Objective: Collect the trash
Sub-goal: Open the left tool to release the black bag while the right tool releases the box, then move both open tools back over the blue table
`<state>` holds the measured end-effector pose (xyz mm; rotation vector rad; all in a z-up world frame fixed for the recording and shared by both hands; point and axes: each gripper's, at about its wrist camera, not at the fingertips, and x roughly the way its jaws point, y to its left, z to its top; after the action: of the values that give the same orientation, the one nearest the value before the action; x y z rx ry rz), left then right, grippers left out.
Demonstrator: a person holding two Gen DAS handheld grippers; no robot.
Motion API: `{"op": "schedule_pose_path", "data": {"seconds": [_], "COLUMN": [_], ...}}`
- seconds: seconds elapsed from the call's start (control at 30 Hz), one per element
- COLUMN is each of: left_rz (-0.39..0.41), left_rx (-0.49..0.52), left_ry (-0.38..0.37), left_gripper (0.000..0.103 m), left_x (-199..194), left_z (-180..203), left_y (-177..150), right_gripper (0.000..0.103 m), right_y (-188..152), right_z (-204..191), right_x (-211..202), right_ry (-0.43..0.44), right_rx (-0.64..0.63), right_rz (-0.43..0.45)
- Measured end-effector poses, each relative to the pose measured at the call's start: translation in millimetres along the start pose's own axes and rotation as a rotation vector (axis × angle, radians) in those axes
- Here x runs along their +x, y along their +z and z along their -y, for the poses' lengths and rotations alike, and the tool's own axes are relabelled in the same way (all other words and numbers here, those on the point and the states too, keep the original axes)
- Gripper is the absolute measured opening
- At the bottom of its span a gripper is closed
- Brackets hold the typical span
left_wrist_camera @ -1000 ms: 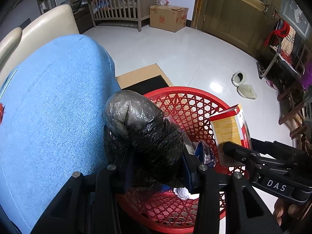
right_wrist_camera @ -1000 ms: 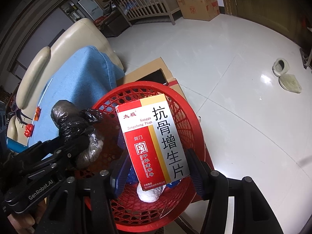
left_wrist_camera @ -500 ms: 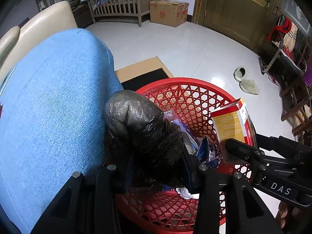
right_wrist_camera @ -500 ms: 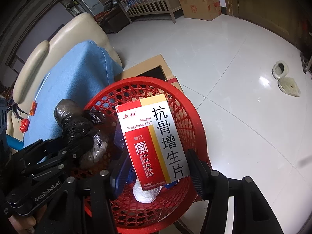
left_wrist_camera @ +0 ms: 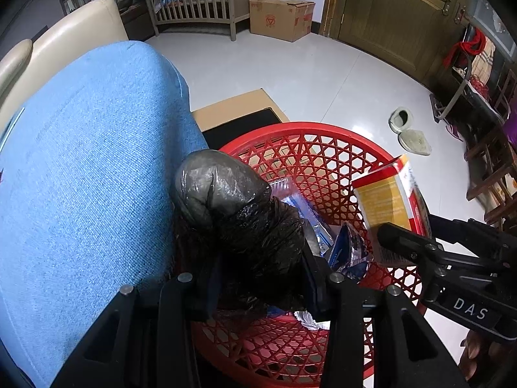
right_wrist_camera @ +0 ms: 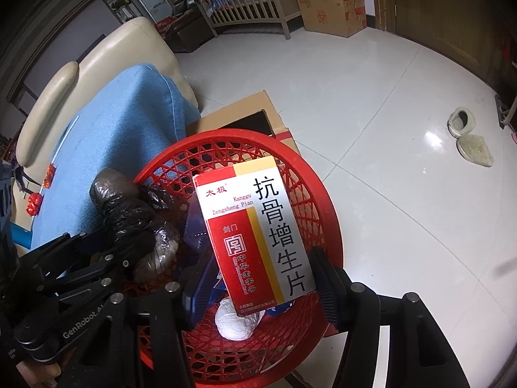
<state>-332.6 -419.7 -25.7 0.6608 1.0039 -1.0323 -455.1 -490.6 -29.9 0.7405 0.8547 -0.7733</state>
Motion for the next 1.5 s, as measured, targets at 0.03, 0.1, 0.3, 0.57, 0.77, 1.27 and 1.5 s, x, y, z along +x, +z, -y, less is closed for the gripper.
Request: {"op": "schedule_pose_path", "data": {"seconds": [0.03, 0.1, 0.3, 0.57, 0.77, 1.27, 1.5], "left_rz": [0.0, 0.001, 0.002, 0.002, -0.001, 0.021, 0.1], "left_rx": [0.0, 0.0, 0.0, 0.004, 0.028, -0.011, -0.091], "left_ry": [-0.001, -0.002, -0.003, -0.01, -0.016, -0.024, 0.009], "left_gripper": [0.044, 0.044, 0.044, 0.044, 0.044, 0.072, 0.072], "left_x": [0, -1, -2, -5, -6, -34, -69], "left_z": [0, 0, 1, 7, 14, 1, -51], "left_y": [0, 0, 0, 3, 4, 4, -5], "right_gripper": [0.062, 0.062, 0.065, 0.065, 0.065, 0.065, 0.068], "right_y": [1, 2, 8, 15, 15, 17, 20], "right_z": [-1, -2, 1, 13, 18, 5, -22], "right_x": [1, 2, -12, -37, -49, -74, -68], "right_ry": [-0.004, -0.01, -0.019, -0.034, -0.043, -0.058, -0.043], "right_rx": [-0.001, -0.007, 0.01, 0.066, 0.088, 0.08, 0.043], "right_rz": [-0.004, -0.008, 0.042, 0.122, 0.15, 0.209, 0.203]}}
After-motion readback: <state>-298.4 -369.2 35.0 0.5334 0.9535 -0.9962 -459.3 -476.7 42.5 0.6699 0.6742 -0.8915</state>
